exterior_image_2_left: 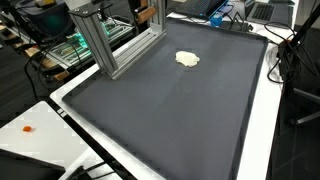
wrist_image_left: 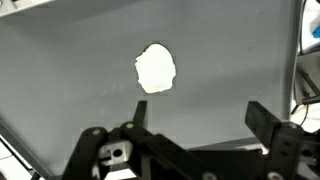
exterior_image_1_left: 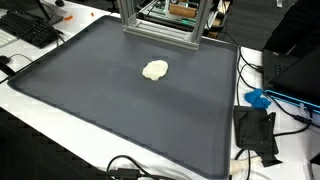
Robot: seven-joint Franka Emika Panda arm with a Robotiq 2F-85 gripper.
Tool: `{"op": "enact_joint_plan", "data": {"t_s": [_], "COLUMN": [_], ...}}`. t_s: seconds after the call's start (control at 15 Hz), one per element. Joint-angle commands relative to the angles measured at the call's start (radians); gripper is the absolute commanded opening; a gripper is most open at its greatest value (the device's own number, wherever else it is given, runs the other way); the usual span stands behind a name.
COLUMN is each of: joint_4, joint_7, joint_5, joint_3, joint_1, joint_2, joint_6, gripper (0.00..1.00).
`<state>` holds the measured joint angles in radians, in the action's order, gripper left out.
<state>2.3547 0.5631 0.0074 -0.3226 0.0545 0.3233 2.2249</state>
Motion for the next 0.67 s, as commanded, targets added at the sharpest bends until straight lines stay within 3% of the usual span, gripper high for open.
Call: {"op": "enact_joint_plan", "data": {"t_s": [0.0, 0.6], "joint_4": [-0.018, -0.019], "joint_7": [0.035, 0.013], "joint_5": [-0.042, -0.035], "joint_3": [0.019, 0.053], "joint_1": [0.001, 0.020], "joint_2": [-0.071, -0.094], "joint_6": [0.023, 0.026], "gripper": [1.00, 1.00]}}
